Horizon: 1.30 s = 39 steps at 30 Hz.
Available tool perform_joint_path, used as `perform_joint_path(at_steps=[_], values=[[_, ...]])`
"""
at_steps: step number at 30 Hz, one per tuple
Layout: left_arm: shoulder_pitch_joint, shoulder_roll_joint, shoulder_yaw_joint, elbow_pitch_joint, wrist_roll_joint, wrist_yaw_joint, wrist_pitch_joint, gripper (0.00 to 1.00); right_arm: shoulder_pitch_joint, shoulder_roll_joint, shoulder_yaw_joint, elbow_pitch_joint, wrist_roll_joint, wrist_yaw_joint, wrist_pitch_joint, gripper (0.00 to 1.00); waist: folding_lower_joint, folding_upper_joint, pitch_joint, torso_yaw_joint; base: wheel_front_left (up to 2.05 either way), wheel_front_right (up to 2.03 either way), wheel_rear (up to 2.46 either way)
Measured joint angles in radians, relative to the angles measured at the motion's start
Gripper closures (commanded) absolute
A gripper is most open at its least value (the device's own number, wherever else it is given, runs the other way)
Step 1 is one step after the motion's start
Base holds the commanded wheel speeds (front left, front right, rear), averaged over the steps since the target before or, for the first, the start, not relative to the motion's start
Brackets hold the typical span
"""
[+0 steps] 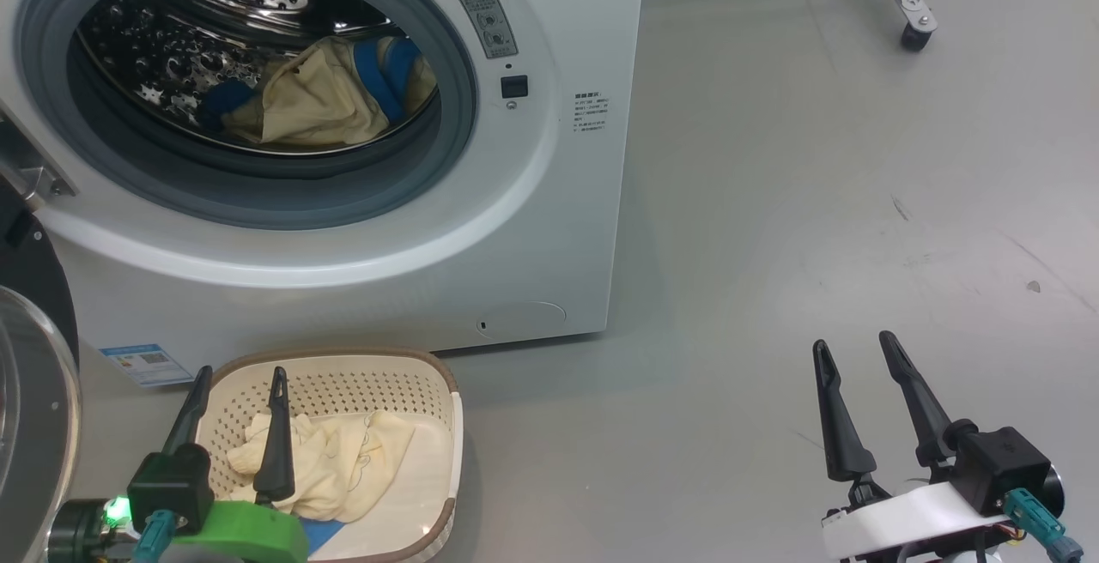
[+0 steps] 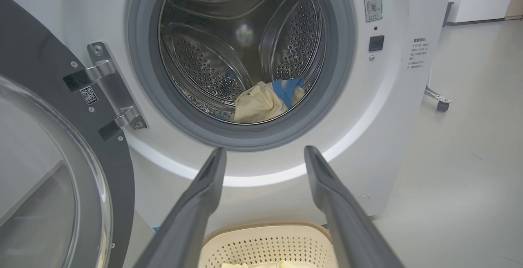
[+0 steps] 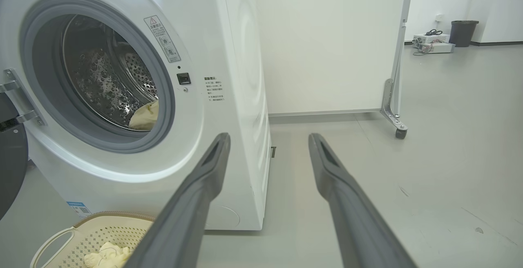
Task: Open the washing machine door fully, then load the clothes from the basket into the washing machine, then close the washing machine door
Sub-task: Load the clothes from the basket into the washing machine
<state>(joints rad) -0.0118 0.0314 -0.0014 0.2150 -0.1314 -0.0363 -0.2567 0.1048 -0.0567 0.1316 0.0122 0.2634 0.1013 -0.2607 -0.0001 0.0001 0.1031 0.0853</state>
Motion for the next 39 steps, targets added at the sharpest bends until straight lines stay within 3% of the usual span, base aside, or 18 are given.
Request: perform_joint_path(at_steps=[29,39], values=[[0.059,0.002,-0.006,-0.061,0.0,0.022,0.0,0.0,0.031,0.009,0.014,-0.036,0.0,-0.007,0.0,0.0,0.0,0.0,-0.003,0.013,0.0,0.0,0.0],[0.053,0.003,-0.026,0.035,-0.006,0.024,0.062,0.0,0.027,0.011,0.032,-0.069,0.0,-0.007,0.0,0.0,0.0,0.0,0.061,0.022,0.0,0.0,0.0]])
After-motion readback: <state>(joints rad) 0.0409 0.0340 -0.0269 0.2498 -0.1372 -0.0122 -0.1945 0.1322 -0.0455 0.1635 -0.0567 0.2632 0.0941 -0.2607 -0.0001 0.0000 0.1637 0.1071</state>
